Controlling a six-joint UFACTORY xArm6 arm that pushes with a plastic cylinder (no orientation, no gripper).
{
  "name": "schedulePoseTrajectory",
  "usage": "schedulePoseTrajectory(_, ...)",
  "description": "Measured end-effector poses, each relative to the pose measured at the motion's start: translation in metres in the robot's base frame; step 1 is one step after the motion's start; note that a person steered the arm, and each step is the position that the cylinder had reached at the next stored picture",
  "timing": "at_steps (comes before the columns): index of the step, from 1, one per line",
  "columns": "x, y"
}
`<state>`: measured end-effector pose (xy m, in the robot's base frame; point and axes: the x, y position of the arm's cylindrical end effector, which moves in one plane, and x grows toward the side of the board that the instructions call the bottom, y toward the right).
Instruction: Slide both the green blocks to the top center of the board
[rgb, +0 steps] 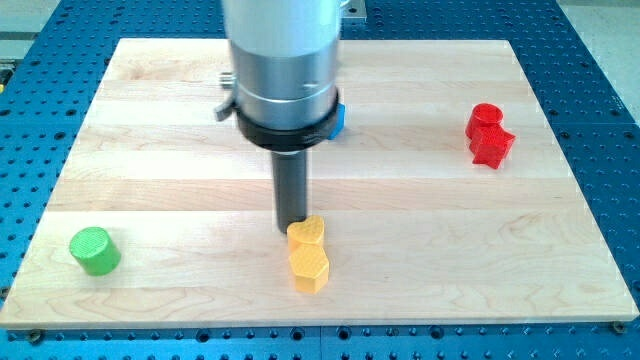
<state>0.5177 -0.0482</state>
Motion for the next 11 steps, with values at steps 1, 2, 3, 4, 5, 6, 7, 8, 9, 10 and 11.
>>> schedulePoseTrajectory(1,-0.033,-0.1)
schedulePoseTrajectory(2,-0.062,-0.193)
schedulePoseTrajectory(3,-0.035,-0.256)
schedulePoseTrajectory(4,0.033,-0.256)
schedulePoseTrajectory(5,0.086,-0.233)
schedulePoseTrajectory(6,0.055,-0.203)
schedulePoseTrajectory(7,0.017,-0.168)
schedulePoseTrajectory(8,0.039,-0.158)
schedulePoseTrajectory(9,0.084,-0.155)
schedulePoseTrajectory(10,0.097,-0.137)
schedulePoseTrajectory(11,0.029,-0.134)
